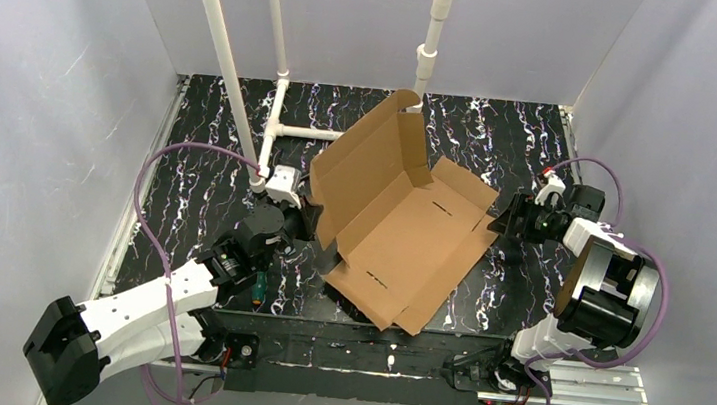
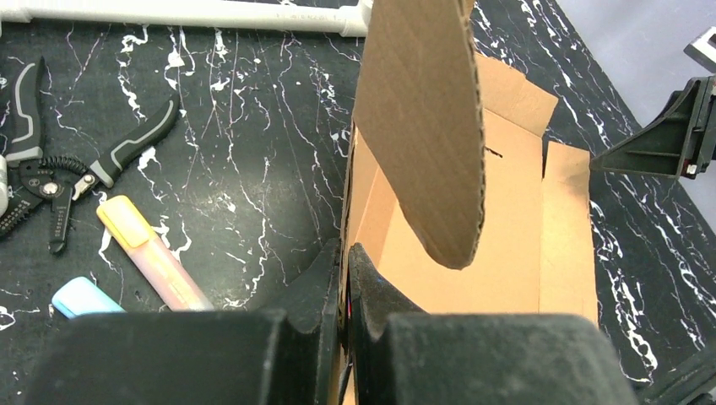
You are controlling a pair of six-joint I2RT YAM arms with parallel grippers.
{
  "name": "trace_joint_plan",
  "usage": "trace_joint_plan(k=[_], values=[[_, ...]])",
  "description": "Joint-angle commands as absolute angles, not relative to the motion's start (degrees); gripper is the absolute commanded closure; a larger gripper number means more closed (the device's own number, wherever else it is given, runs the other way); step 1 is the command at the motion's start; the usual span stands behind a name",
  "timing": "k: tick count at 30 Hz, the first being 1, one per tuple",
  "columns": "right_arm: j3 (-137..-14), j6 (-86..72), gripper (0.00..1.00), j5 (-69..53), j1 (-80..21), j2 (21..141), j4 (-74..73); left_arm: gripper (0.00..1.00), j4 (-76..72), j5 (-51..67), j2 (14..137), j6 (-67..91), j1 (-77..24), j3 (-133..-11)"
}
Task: Fold the paper box
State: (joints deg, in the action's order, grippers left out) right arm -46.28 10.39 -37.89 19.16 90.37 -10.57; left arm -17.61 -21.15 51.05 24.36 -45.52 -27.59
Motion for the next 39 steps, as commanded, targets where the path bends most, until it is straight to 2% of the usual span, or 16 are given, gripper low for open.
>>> trace_joint_plan(k=[1, 7, 11, 15, 18, 21, 24, 26, 30, 33, 39], values=[[-47.6, 11.8, 0.20, -39.9, 19.5, 90.1, -12.1, 1.00, -19.6, -20.7, 51.0, 20.2, -45.8, -30.0], [-49.3, 14.0, 0.25, -40.7, 19.5, 90.7, -15.3, 1.00, -20.1, -19.1, 51.4, 18.3, -45.8, -31.0], [-49.6, 17.2, 0.22, -40.1, 19.7, 86.1, -16.6, 1.00, -20.4, -18.9, 51.9, 15.5, -45.8, -32.4], [-50.6, 27.3, 0.16, -39.4, 19.7, 80.8, -21.6, 1.00, -20.6, -19.0, 53.6, 12.7, -45.8, -34.3], [-51.2, 41.8, 0.14, -45.4, 19.7, 76.4, -30.3, 1.00, -20.7, -18.0, 55.4, 11.4, -45.7, -35.6], [-50.7, 70.4, 0.08, -52.4, 19.2, 74.3, -45.6, 1.00, -20.6, -16.4, 57.0, 10.9, -45.8, -36.7], [-49.7, 95.3, 0.05, -52.3, 18.4, 74.6, -61.0, 1.00, -20.6, -15.5, 57.6, 10.3, -45.7, -37.6], [-49.1, 103.5, 0.05, -50.6, 18.1, 75.6, -64.9, 1.00, -20.6, -15.5, 57.7, 10.0, -45.7, -37.9], [-48.1, 107.7, 0.07, -48.1, 16.7, 77.6, -63.9, 1.00, -20.5, -14.8, 57.6, 9.8, -45.8, -38.2], [-46.1, 103.5, 0.09, -45.8, 14.2, 77.3, -56.1, 1.00, -20.6, -14.5, 57.5, 9.9, -45.8, -38.2], [-40.7, 96.1, 0.08, -36.6, 4.8, 73.7, -42.2, 1.00, -20.5, -14.0, 56.9, 10.3, -45.8, -38.2]])
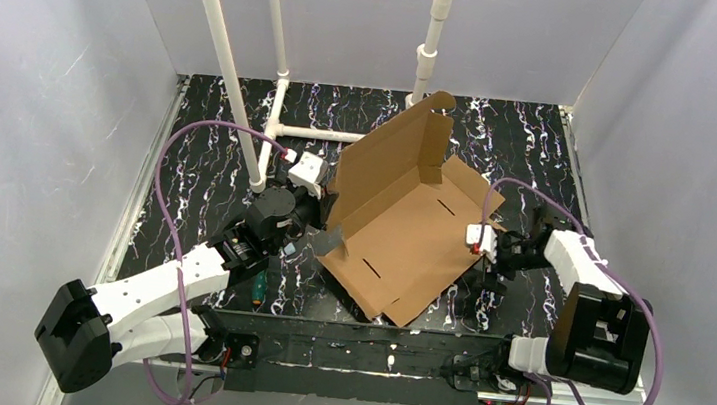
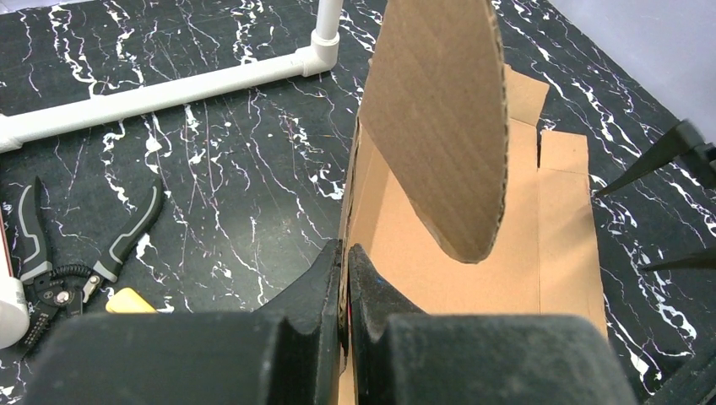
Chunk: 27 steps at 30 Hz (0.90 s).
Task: Fold the paper box
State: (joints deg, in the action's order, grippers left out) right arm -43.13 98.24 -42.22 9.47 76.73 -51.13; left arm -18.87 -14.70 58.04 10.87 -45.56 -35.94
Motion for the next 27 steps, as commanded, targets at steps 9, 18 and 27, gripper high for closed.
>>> trace_joint_plan(k=[9, 18, 27], values=[[-38.2, 96.0, 0.13, -29.9, 0.2, 74.0, -36.0, 1.00, -20.5, -12.7, 57.0, 11.5, -45.7, -38.3], [-36.5, 94.4, 0.16, -30.2, -2.5, 72.5, -31.8, 1.00, -20.6, -11.7, 56.8, 11.6, -45.7, -37.7], [-40.1, 89.6, 0.28, -34.9, -2.7, 71.0, -33.1, 1.00, -20.5, -10.4, 57.3, 11.6, -45.8, -38.0]])
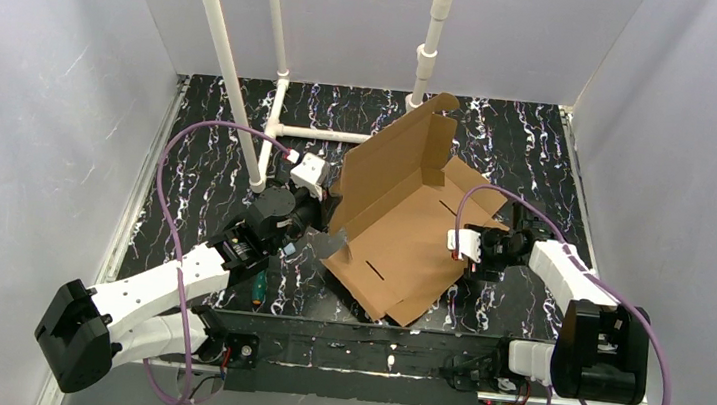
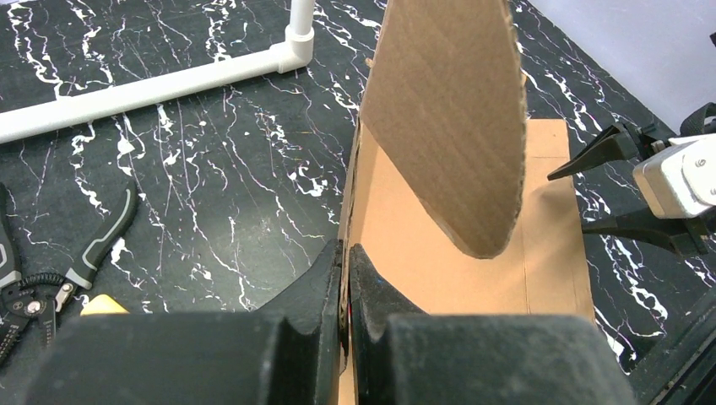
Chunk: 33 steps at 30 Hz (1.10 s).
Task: Fold the paper box
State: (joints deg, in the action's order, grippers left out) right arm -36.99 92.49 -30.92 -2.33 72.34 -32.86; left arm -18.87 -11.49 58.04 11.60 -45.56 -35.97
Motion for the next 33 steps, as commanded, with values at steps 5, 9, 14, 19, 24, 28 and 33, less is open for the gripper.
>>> trace_joint_plan(k=[5, 9, 14, 19, 24, 28, 33], values=[[-41.7, 87.5, 0.33, -37.1, -3.2, 71.2, -33.7, 1.00, -20.5, -9.5, 58.1, 11.8, -45.7, -38.5], [-42.4, 85.7, 0.36, -38.6, -3.9, 71.6, -33.6, 1.00, -20.6, -8.8, 59.1, 12.2, -45.8, -39.0], [-42.6, 82.6, 0.39, -38.9, -5.4, 72.8, -32.3, 1.00, -20.6, -8.2, 60.2, 12.1, -45.8, -39.9], [-42.9, 77.0, 0.43, -37.7, -7.7, 74.6, -29.8, 1.00, -20.6, -7.5, 61.6, 12.0, -45.8, -40.8], [-43.4, 68.8, 0.46, -35.8, -10.5, 76.8, -26.1, 1.00, -20.7, -7.1, 62.7, 12.4, -45.8, -41.5], [-46.4, 61.1, 0.56, -33.8, -12.3, 81.4, -24.3, 1.00, -21.0, -6.8, 63.6, 12.6, -45.8, -41.6], [-46.8, 55.6, 0.52, -31.7, -13.5, 84.5, -22.7, 1.00, -21.4, -6.5, 64.7, 12.9, -45.8, -41.9]])
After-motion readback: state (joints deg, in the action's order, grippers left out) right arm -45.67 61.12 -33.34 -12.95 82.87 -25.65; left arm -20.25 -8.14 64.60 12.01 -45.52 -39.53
